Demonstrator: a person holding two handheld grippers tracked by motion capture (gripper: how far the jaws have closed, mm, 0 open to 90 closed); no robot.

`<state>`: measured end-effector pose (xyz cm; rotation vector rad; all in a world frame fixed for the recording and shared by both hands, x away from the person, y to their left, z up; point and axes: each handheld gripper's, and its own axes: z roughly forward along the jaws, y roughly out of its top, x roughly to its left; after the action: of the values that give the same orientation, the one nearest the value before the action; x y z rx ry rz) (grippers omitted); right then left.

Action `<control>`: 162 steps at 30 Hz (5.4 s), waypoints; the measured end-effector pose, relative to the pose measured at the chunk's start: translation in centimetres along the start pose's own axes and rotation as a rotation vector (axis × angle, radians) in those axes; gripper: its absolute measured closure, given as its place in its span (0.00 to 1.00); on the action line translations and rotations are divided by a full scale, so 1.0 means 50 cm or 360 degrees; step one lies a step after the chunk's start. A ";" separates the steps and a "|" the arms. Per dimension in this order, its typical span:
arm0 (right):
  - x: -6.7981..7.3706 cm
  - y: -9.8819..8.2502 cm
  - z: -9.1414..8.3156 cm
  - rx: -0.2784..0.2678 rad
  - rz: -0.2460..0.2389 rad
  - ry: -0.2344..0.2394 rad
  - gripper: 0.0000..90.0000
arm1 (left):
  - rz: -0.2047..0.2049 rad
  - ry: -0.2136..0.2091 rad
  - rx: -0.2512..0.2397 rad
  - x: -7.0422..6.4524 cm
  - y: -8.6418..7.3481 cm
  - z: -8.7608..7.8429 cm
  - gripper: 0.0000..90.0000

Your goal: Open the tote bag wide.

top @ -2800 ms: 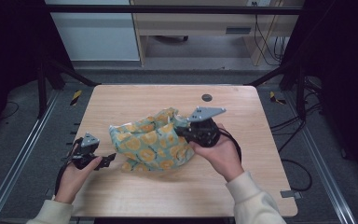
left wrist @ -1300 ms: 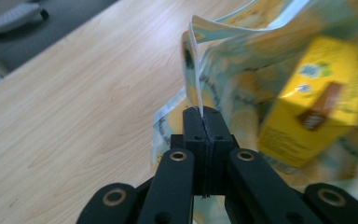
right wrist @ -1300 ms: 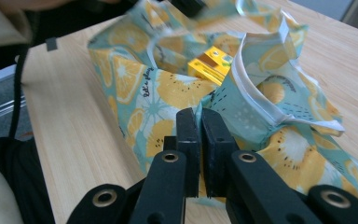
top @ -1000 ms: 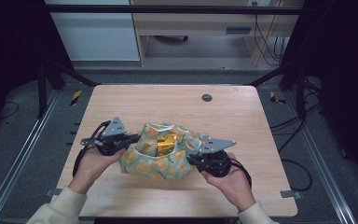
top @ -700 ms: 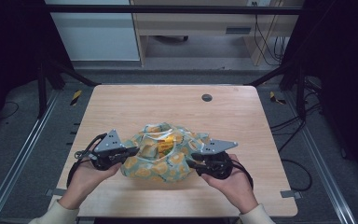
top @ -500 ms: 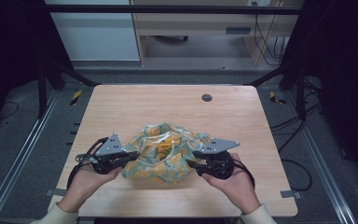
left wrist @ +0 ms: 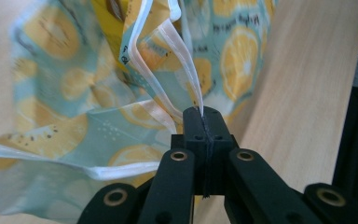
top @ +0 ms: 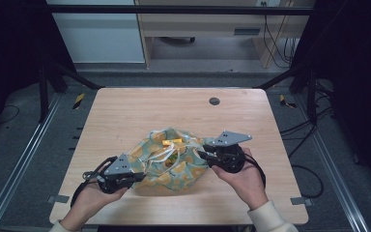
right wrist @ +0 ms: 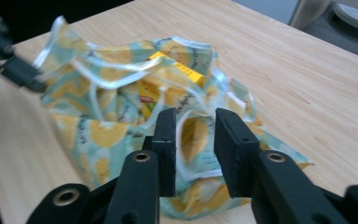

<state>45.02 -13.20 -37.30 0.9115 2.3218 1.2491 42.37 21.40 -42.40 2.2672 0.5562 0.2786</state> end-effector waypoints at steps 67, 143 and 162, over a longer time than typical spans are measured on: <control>-0.129 -0.115 0.147 0.0431 0.0237 -0.0183 0.95 | 0.0011 0.0001 0.0287 -0.006 -0.094 0.036 1.00; 0.057 -0.148 0.109 0.0293 -0.0128 0.0117 0.85 | -0.0066 0.0377 0.0177 0.183 0.100 0.093 0.39; 0.045 -0.146 0.099 0.0242 -0.0092 0.0118 0.95 | -0.0074 0.0270 0.0336 0.208 0.098 0.156 0.98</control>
<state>43.44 -11.62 -46.13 0.8525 2.5109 1.1134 55.87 18.37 -43.85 2.4440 0.7566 0.4088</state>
